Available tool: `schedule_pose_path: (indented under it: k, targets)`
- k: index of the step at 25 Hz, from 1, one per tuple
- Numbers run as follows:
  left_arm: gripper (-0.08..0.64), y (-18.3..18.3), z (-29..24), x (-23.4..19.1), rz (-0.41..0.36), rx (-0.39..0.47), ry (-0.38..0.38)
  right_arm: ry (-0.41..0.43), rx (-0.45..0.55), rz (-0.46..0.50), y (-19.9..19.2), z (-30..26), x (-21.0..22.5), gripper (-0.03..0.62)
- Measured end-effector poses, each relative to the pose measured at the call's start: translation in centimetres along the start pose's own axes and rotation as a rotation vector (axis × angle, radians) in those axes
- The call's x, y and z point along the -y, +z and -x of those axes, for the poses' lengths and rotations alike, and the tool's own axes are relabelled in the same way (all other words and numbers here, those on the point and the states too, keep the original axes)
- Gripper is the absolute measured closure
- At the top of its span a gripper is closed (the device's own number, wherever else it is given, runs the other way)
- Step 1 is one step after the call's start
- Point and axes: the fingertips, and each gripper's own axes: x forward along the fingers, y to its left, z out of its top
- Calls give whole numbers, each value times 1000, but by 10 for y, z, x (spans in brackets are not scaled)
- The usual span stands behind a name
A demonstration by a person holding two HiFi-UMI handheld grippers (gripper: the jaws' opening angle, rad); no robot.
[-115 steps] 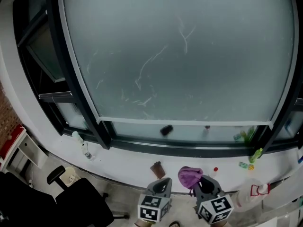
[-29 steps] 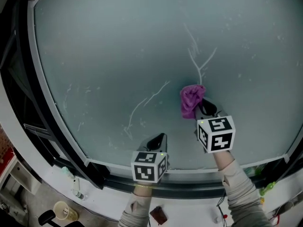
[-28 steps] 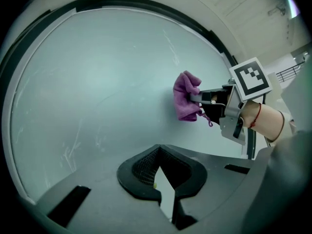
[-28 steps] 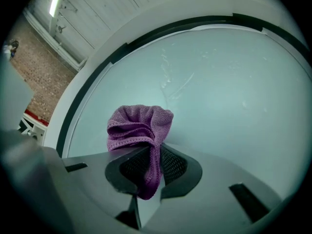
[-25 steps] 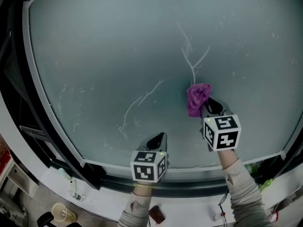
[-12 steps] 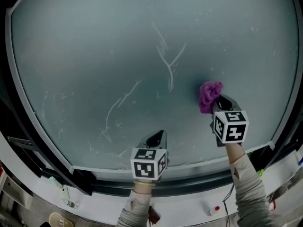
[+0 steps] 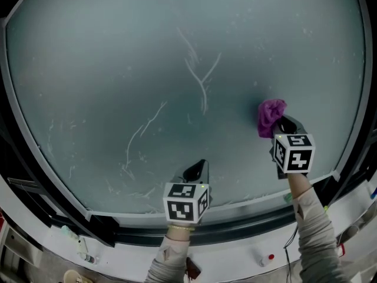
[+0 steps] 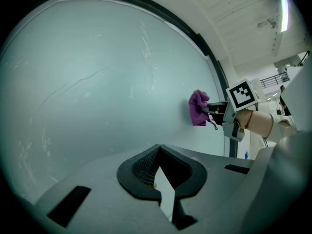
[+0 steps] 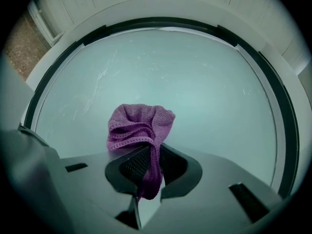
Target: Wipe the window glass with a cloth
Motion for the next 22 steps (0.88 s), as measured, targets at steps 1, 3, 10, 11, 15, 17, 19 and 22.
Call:
schedule_pose_path:
  k: [1,3,10,11,15,17,19,22]
  targets:
    - [555,0,0,0,-1,0,1,1,2,0,1,1,-1,545]
    - [555,0,2,-2,-3,0,5,5,9,2,4,4,-5,545]
    - [555,3,13,-17,-6,10,45,66,66,0,20,19,-37,545]
    - [555,3,16,-20,-4,11,53,83,75,-6,23,22,-45,545]
    - [555,1,29,-33,-2,9,93,165,108,-28,29,29,-84,545]
    - [555,-1,38,-42,4,7,120,213,121,-35,29,32,-106,545]
    - [555,-3,48,-51,9,6,149,260,131,-45,29,34,-129,545]
    - [555,-5,63,-66,18,5,196,332,132,-59,27,34,-164,545]
